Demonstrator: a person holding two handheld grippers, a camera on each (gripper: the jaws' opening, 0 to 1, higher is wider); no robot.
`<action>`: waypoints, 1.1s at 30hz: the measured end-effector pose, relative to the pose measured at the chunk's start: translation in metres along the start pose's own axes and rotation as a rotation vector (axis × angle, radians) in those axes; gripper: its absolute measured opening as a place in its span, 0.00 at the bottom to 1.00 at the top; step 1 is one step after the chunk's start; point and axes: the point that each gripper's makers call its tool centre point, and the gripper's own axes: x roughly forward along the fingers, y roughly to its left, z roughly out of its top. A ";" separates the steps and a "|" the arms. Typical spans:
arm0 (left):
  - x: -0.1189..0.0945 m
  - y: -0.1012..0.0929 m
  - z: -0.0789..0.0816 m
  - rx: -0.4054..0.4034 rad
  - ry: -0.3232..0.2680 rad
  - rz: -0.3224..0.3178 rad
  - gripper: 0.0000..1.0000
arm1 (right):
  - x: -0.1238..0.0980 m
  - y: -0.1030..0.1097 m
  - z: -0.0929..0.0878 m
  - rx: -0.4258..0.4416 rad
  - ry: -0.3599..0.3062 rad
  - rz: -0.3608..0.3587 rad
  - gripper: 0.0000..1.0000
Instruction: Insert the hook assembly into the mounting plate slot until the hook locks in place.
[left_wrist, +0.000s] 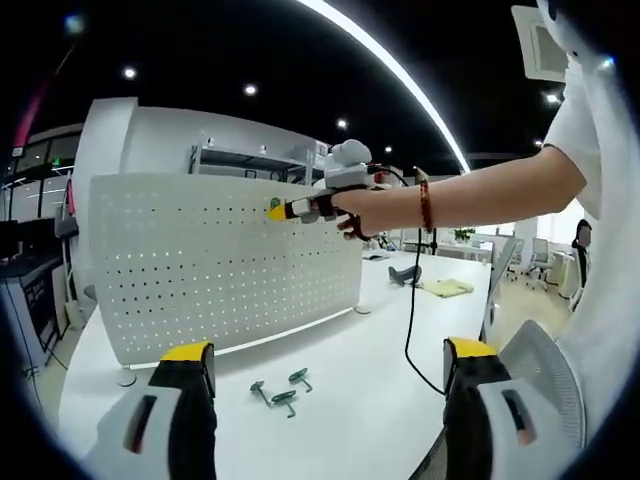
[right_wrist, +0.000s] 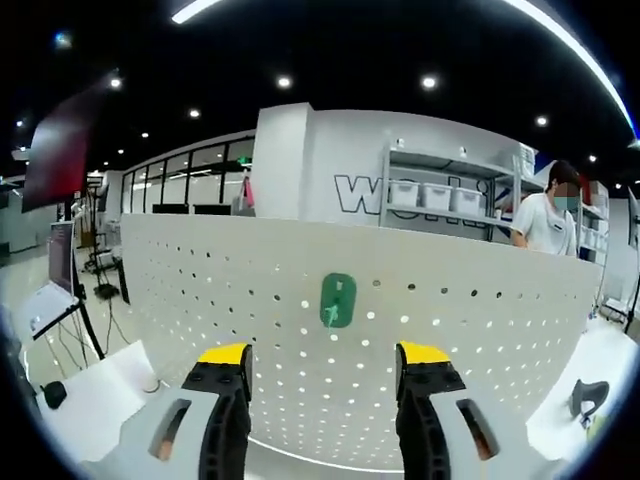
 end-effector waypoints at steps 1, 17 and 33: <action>0.000 -0.001 0.001 0.000 -0.003 -0.002 0.97 | -0.002 0.000 0.000 -0.001 -0.001 0.004 0.60; 0.006 -0.010 0.011 0.016 -0.004 -0.017 0.97 | -0.035 0.007 -0.012 -0.020 -0.006 0.101 0.58; 0.012 -0.010 0.020 0.041 0.011 -0.039 0.98 | -0.067 0.030 -0.035 -0.050 -0.007 0.185 0.57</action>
